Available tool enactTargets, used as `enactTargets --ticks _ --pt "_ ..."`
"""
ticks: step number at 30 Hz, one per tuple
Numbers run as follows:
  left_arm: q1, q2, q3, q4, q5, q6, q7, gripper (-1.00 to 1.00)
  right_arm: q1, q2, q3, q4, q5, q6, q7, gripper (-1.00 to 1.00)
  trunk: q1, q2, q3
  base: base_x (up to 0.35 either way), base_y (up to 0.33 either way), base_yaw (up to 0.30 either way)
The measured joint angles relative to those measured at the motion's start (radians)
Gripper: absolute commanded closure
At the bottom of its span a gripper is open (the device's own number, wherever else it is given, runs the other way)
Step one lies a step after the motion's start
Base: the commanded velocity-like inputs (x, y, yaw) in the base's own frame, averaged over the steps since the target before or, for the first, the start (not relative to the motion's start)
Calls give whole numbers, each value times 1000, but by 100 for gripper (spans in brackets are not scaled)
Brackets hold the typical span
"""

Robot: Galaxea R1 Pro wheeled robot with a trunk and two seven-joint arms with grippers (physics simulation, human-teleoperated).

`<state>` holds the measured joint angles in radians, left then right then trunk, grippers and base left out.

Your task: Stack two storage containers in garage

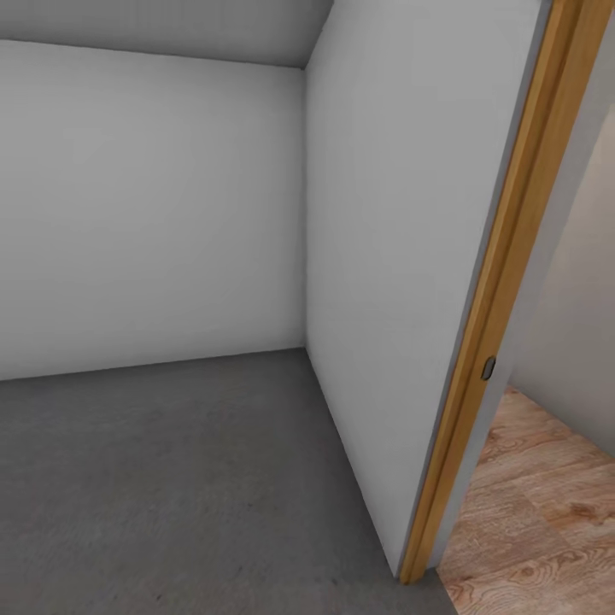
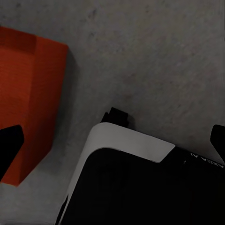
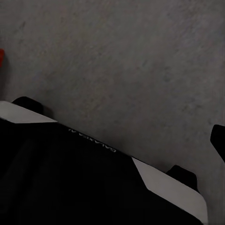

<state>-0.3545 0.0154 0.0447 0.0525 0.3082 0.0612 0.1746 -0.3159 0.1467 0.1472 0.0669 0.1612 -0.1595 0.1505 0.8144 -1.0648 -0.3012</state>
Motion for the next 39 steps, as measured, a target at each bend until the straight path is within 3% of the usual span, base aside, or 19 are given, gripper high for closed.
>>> enactTargets --ticks 5,39 --pt "11 0 0 0 0 0 0 -100 0 -3 0 2 -1 0 0 -100 -19 35 16 0 0 0" --pt "20 0 3 -16 5 -1 0 -100 0 -5 -1 -10 -7 -2 0 -100 -19 35 16 0 0 -7"
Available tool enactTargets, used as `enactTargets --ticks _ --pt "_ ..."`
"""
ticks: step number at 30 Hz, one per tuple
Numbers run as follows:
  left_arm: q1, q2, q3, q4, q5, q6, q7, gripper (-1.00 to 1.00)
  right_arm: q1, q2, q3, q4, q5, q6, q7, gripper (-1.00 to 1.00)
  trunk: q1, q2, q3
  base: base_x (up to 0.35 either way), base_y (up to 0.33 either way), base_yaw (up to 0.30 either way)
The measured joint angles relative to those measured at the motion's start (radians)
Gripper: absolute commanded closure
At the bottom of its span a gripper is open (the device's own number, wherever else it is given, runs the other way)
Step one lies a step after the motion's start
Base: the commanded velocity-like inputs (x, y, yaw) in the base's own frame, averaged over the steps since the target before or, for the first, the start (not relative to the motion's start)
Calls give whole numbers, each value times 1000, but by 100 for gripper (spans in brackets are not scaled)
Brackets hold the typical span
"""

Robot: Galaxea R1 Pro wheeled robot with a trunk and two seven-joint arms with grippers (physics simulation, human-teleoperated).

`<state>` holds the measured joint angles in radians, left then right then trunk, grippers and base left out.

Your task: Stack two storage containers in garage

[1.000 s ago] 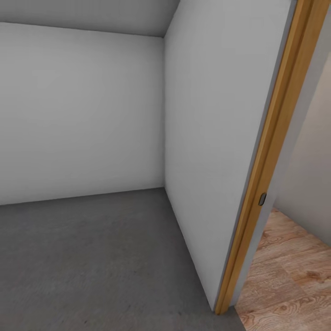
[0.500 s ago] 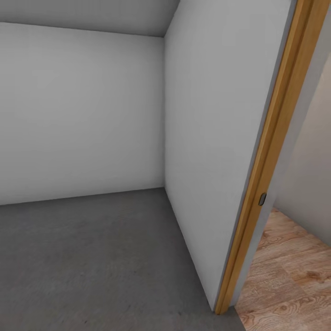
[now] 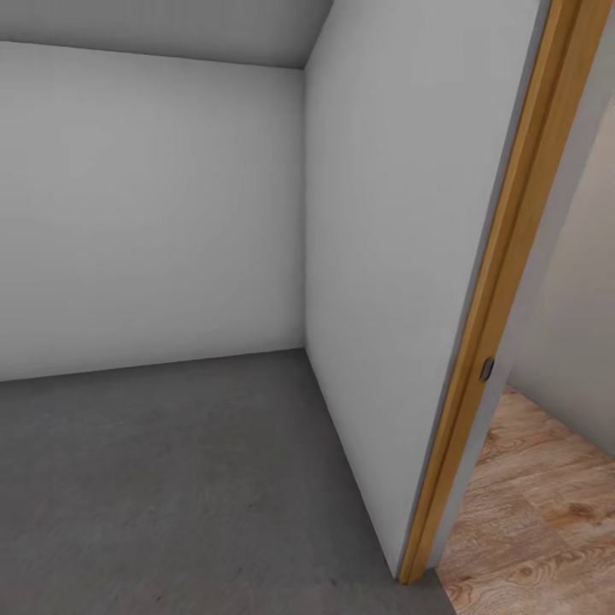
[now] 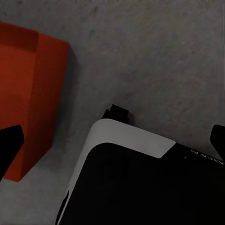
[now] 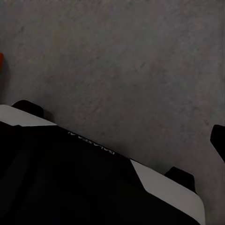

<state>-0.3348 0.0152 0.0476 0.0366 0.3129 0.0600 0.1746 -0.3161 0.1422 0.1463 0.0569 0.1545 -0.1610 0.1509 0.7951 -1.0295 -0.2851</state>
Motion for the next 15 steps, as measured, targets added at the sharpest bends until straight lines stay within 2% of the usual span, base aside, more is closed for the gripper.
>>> enactTargets --ticks 15 --pt "0 1 3 -2 1 0 0 -100 0 1 1 0 0 0 1 -100 0 0 10 0 0 -239"
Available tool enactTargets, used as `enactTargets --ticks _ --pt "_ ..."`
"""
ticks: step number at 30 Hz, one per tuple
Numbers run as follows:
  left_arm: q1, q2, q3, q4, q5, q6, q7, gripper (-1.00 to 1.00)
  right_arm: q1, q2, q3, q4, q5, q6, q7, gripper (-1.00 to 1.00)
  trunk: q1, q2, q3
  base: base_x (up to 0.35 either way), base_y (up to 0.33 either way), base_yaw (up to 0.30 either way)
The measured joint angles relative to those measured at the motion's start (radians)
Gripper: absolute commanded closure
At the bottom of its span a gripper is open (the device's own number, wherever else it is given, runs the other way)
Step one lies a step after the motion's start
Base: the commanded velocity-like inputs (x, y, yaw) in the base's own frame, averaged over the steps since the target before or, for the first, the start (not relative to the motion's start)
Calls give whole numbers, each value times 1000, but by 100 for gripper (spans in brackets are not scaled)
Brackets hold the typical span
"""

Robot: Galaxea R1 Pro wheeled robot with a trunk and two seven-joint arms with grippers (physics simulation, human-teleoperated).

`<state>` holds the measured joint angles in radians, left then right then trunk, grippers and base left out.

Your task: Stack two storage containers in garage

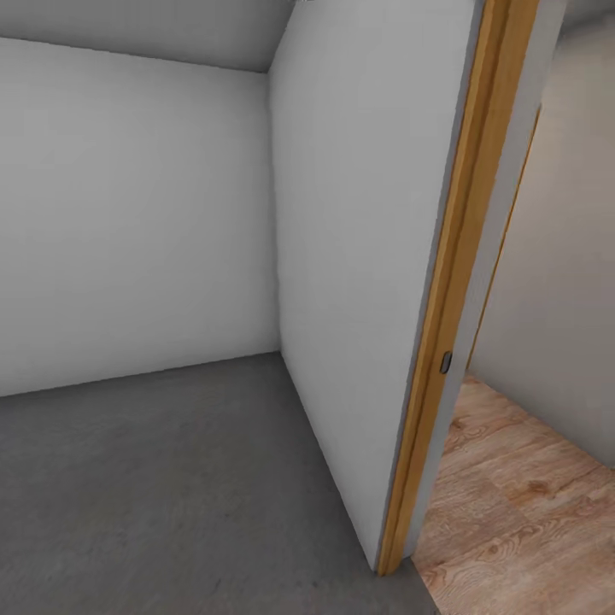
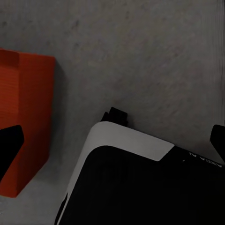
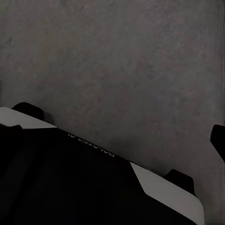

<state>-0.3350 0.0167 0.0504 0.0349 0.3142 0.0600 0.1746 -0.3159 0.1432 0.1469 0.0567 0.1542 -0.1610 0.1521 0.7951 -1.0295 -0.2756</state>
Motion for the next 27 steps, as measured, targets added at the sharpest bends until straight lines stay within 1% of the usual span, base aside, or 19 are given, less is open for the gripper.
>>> enactTargets --ticks 6,12,15,24,27 --pt "0 0 1 0 0 0 0 -100 0 0 0 0 0 0 -1 -100 0 0 4 0 0 -239" --pt "0 0 1 -1 1 0 0 -100 0 1 0 0 0 0 -1 -100 0 0 5 16 10 -32" --pt "0 1 1 -1 1 -1 0 -100 0 1 0 0 0 0 -1 -100 0 0 5 206 124 -2" --pt "0 3 0 -1 1 -1 0 -100 0 1 1 0 0 0 -1 -100 -1 0 5 290 163 0" --pt "0 3 0 -2 1 0 0 -100 0 1 0 0 0 0 -1 -100 0 0 5 150 67 0"
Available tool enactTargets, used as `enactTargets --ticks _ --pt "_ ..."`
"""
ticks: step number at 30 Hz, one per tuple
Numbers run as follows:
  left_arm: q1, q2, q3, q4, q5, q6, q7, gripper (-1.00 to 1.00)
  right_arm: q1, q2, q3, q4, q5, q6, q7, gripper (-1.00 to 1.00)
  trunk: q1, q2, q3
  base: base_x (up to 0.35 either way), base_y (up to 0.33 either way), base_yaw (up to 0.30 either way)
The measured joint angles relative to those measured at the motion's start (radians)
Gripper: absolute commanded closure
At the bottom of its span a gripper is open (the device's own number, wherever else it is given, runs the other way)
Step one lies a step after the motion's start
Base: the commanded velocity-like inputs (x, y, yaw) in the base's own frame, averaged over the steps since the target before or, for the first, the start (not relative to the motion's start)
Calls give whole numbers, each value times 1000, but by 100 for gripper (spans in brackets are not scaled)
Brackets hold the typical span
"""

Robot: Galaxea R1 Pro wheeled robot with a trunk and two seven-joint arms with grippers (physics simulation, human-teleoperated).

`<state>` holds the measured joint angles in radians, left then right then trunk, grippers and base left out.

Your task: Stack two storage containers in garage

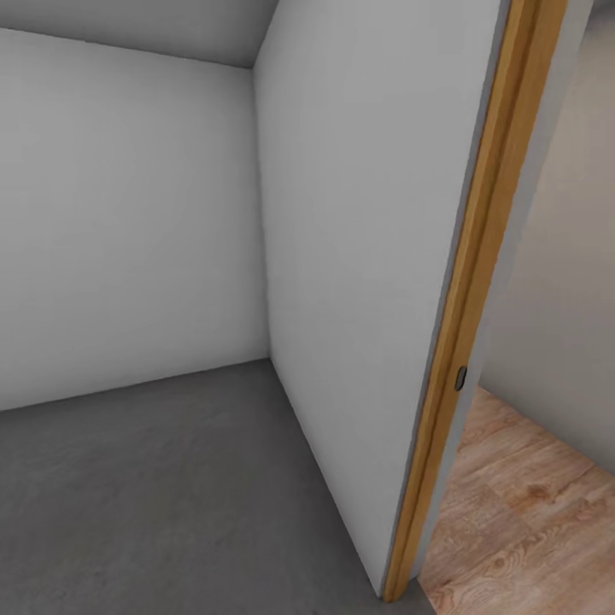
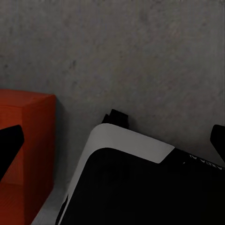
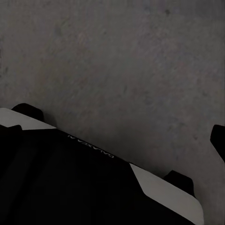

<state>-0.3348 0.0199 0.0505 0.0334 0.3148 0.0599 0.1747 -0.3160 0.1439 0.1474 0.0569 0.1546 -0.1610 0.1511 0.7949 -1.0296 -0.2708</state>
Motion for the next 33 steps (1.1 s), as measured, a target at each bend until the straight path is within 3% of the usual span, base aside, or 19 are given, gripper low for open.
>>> enactTargets --ticks 9,33 --pt "0 -2 -5 5 -6 -1 0 -100 0 1 0 3 5 0 -1 -100 0 0 0 13 6 -35" --pt "0 -2 -5 5 -6 -1 0 -100 0 1 -1 3 5 0 0 -100 0 0 15 0 0 -261"
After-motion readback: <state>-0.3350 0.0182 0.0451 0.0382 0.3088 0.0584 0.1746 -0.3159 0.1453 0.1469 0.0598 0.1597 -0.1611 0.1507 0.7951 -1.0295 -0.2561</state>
